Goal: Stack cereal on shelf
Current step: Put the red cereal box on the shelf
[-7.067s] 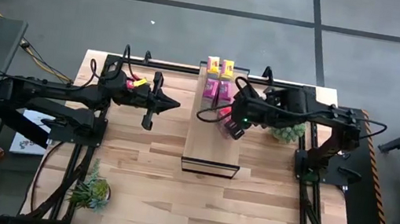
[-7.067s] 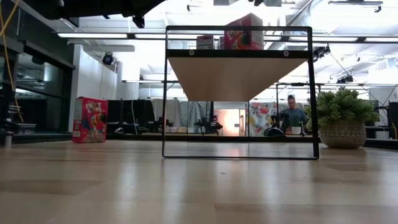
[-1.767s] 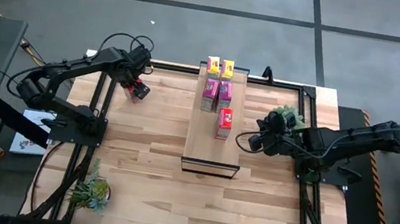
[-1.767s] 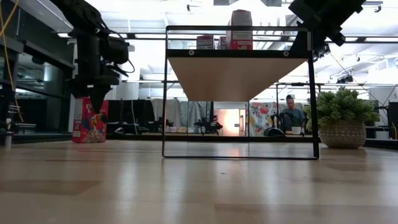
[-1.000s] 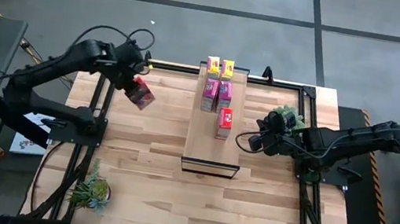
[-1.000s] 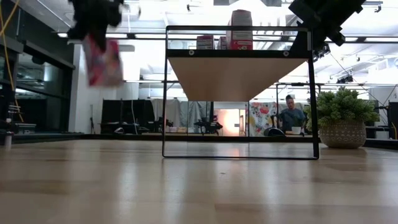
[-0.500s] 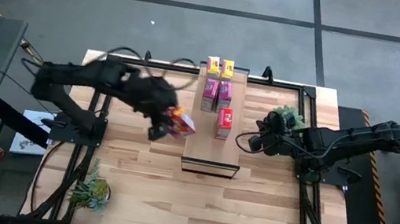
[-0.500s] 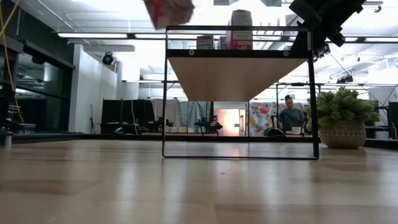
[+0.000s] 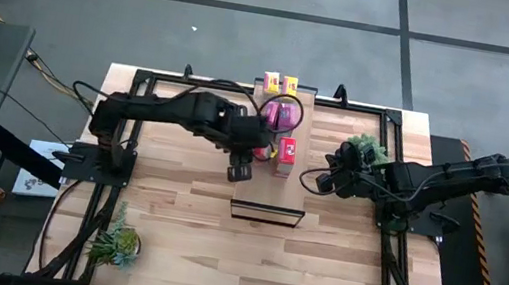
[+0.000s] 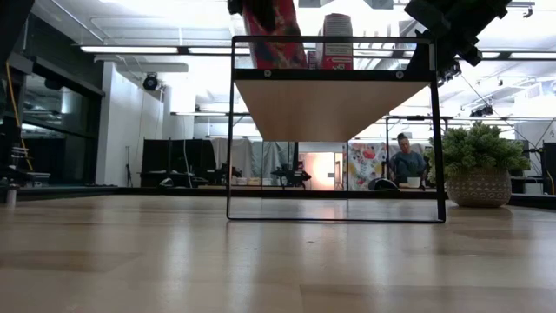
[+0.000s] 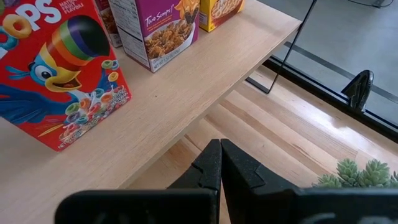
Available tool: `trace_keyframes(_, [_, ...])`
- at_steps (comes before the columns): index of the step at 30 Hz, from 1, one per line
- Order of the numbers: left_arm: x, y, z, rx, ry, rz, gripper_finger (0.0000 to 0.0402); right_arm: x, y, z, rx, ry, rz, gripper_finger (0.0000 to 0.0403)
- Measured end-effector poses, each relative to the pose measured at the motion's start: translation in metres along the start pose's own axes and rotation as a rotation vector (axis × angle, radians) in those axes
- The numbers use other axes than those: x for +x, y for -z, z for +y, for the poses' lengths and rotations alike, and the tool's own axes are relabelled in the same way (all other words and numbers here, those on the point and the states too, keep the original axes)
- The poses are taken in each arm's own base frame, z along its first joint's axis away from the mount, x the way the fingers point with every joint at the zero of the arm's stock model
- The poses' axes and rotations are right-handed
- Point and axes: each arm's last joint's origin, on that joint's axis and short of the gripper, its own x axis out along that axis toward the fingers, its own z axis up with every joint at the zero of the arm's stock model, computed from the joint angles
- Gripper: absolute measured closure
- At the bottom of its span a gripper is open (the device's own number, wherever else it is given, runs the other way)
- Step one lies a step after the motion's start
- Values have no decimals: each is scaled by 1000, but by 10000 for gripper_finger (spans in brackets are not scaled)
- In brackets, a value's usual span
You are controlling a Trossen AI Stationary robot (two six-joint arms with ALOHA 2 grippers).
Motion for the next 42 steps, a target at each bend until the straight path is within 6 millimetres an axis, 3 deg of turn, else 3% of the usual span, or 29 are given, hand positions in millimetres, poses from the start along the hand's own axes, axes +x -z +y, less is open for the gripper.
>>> trace_keyframes(13, [8, -3, 3, 98, -58, 4, 273, 0, 0, 0, 4, -4, -1, 402])
trace_keyframes(25, [11, -8, 13, 100, -59, -18, 190, 0, 0, 0, 5, -5, -2, 402])
trace_keyframes(31, [10, -7, 13, 84, -57, -19, 175, 0, 0, 0, 4, -6, 0, 402])
trace_keyframes(35, [3, -5, 15, 87, -59, -1, 176, 0, 0, 1, 5, -7, 0, 402])
trace_keyframes(42, [-32, 1, 23, 43, -61, 9, 179, 0, 0, 1, 4, -20, 14, 402])
